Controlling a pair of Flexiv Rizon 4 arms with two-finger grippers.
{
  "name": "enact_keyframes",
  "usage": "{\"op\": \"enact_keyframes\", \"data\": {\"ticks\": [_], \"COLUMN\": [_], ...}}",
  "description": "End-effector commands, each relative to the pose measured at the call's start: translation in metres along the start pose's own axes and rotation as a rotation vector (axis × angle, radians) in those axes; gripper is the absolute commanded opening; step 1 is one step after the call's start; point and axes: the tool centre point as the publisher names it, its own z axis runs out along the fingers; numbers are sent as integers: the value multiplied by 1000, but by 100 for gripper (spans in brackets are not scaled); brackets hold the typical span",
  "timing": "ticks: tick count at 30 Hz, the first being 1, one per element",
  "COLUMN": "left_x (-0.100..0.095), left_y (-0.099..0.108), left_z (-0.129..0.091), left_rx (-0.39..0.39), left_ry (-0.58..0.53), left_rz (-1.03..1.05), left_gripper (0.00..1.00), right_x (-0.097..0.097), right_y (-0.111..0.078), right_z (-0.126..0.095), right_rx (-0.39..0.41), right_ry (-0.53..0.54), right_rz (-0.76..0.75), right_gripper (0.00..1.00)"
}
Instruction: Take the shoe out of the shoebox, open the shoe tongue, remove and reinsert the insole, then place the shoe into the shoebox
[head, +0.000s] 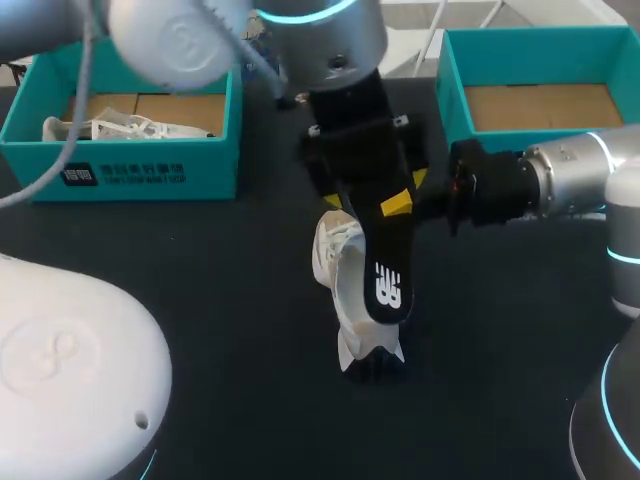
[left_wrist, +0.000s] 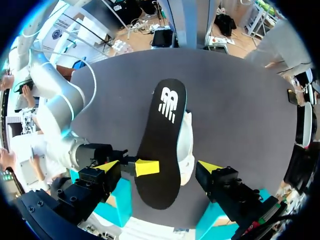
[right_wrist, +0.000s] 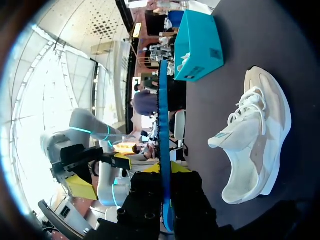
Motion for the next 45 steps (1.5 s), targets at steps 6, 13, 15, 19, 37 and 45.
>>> {"op": "enact_keyframes", "data": {"ticks": [6, 13, 15, 19, 37, 45], "left_x": [-12, -13, -13, -13, 1, 27], "left_y": [3, 5, 6, 6, 3, 2], "left_z": [11, 15, 15, 15, 11, -2], "left_rx": [6, 5, -2, -6, -48, 34], "left_ry": [395, 381, 376, 368, 74, -368], "left_rz": [22, 37, 36, 35, 24, 76], "left_gripper": [100, 100, 100, 100, 100, 100], "right_x": [-1, -1, -2, -2, -1, 1], "right_y": [2, 3, 3, 4, 6, 6], "right_z": [1, 2, 1, 1, -3, -6], "right_rx": [-2, -3, -3, -3, -4, -9], "right_ry": [-1, 1, 1, 1, -2, -7], "right_rz": [-2, -5, -4, -3, -1, -2], "right_gripper": [0, 0, 0, 0, 0, 0]}}
